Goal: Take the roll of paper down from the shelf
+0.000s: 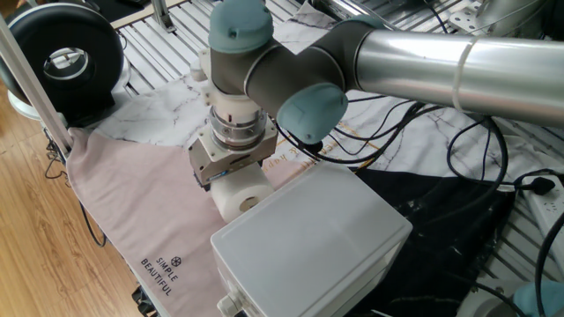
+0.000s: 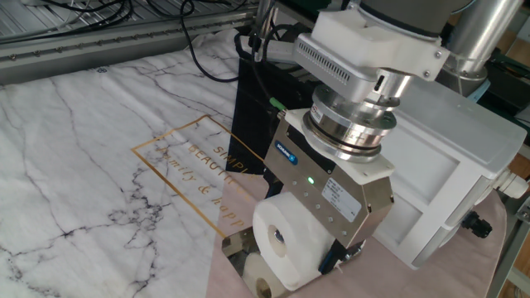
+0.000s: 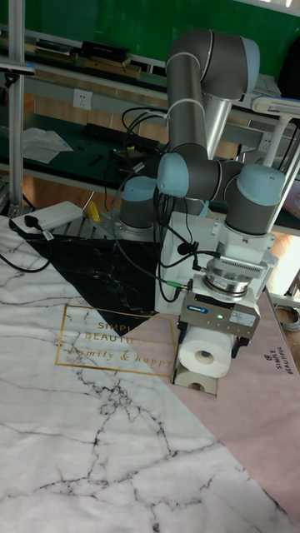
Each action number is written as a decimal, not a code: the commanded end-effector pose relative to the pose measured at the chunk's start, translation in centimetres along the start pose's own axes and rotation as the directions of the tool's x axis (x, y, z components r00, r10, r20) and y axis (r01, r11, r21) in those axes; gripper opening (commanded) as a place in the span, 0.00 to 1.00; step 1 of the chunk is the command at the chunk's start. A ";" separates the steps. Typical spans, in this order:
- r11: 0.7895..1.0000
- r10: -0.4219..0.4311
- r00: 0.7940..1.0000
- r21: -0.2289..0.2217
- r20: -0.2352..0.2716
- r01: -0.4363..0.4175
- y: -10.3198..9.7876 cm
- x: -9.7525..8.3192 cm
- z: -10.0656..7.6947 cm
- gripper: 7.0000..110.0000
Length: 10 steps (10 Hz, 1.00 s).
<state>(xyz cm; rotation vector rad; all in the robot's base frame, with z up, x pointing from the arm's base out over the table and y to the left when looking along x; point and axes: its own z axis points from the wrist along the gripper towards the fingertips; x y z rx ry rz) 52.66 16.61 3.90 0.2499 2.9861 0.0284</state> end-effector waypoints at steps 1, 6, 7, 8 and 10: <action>1.000 -0.009 1.000 -0.011 0.000 0.009 0.4 0.6 0.0 0.97; 0.999 0.005 0.999 0.035 -0.034 -0.004 -0.8 1.5 0.3 0.79; 0.999 0.006 0.999 0.041 -0.032 -0.005 -0.9 1.5 0.4 0.79; 0.999 0.006 1.000 0.040 -0.026 -0.005 -0.9 1.3 0.5 0.79; 0.994 0.042 0.998 0.104 -0.037 -0.038 -2.0 1.2 0.2 0.79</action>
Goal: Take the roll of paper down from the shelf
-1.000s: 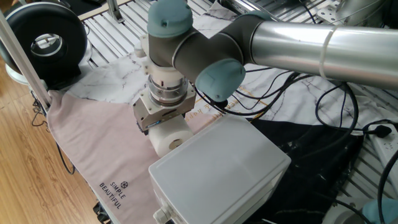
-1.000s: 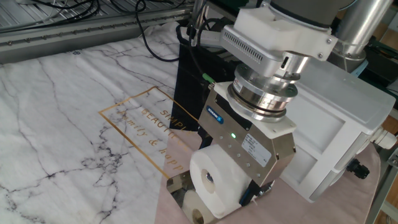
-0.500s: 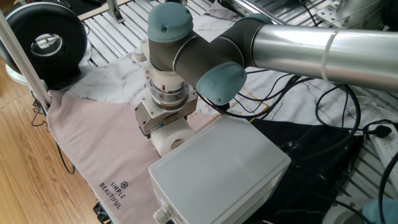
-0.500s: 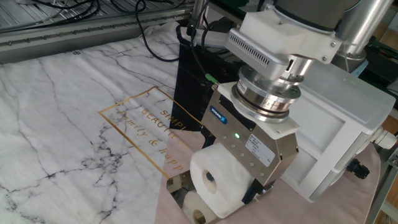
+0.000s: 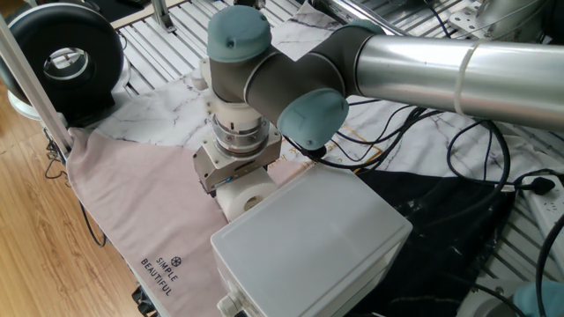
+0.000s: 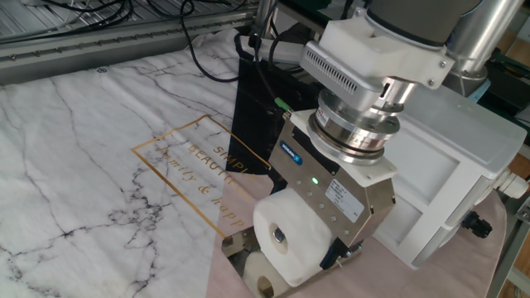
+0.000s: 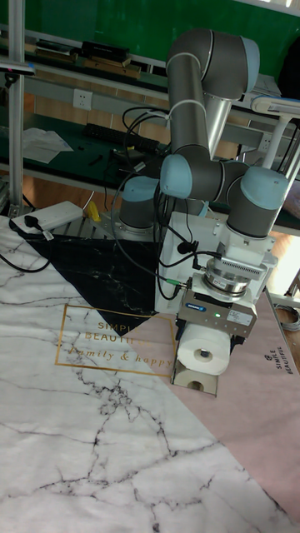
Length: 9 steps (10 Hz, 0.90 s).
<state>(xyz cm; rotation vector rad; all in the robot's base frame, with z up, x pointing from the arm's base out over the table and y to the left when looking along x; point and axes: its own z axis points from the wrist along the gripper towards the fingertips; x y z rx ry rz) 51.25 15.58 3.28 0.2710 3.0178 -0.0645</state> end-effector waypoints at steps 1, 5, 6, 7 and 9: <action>0.999 0.031 0.999 0.023 -0.010 -0.031 -0.3 -0.2 -0.2 0.00; 0.999 0.041 0.999 0.003 -0.035 -0.041 0.5 0.0 -1.1 0.00; 0.999 0.041 0.999 0.002 -0.035 -0.041 0.5 0.0 -1.1 0.00; 0.999 0.040 0.999 0.002 -0.035 -0.040 0.5 -0.1 -1.2 0.00; 0.999 0.035 0.999 -0.001 -0.037 -0.035 0.4 -0.4 -1.4 0.00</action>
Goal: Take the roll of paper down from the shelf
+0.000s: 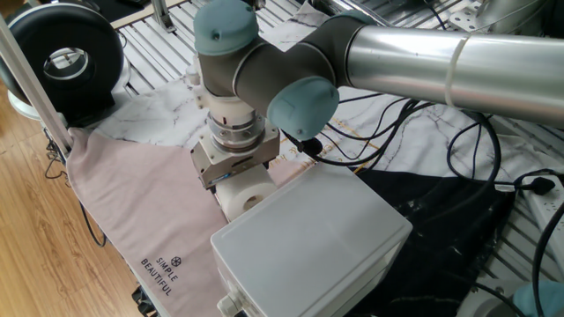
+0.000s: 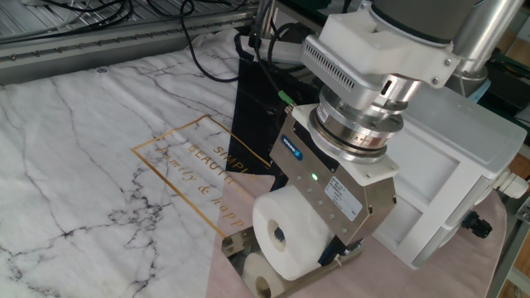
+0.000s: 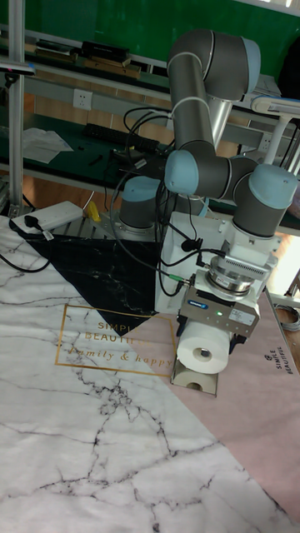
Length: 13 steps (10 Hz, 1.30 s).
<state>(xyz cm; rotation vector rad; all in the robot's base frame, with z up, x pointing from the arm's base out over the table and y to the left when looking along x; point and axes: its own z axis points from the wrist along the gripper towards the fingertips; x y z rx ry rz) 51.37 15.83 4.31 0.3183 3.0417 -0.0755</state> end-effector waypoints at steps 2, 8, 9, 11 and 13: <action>1.000 0.007 1.000 -0.023 -0.024 -0.008 0.4 0.1 -0.4 0.00; 1.000 0.002 1.000 -0.027 -0.022 -0.002 -0.3 -1.3 -2.2 0.00; 0.999 0.007 1.000 -0.036 -0.025 -0.007 0.0 -1.3 -2.2 0.15; 0.998 -0.002 0.999 -0.055 -0.035 0.000 0.6 -1.2 -2.6 0.15; 0.998 -0.001 0.999 -0.063 -0.053 -0.003 0.9 -0.9 -3.1 0.15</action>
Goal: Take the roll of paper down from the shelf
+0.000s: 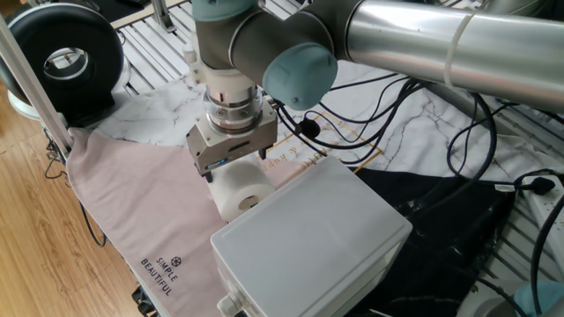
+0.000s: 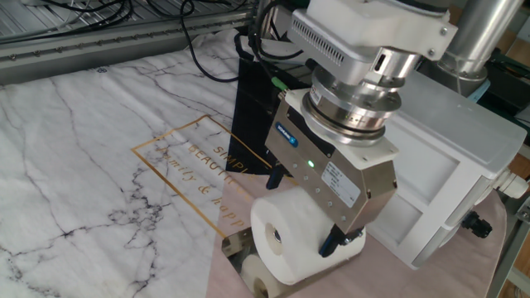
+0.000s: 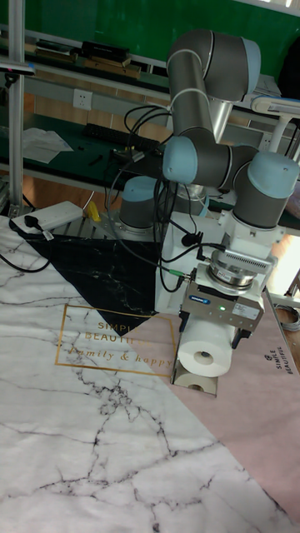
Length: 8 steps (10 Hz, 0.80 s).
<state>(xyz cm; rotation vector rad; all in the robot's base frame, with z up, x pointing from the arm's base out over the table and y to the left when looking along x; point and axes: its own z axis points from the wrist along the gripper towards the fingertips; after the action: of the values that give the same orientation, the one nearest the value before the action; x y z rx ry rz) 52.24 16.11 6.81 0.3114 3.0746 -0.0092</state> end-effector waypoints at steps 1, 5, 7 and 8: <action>1.000 -0.009 1.000 -0.028 -0.021 0.008 0.8 0.2 -0.7 0.15; 0.998 -0.058 0.998 -0.015 -0.032 0.058 0.5 -0.4 -2.4 0.36; 0.994 -0.111 0.993 0.003 -0.033 0.111 0.6 -1.5 -4.5 0.36; 0.989 -0.149 0.988 0.011 -0.030 0.149 0.5 -2.3 -5.6 0.36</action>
<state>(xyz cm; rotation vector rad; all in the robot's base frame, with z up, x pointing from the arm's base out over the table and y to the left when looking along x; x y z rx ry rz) 53.24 16.32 10.14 0.1705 3.1120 -0.0163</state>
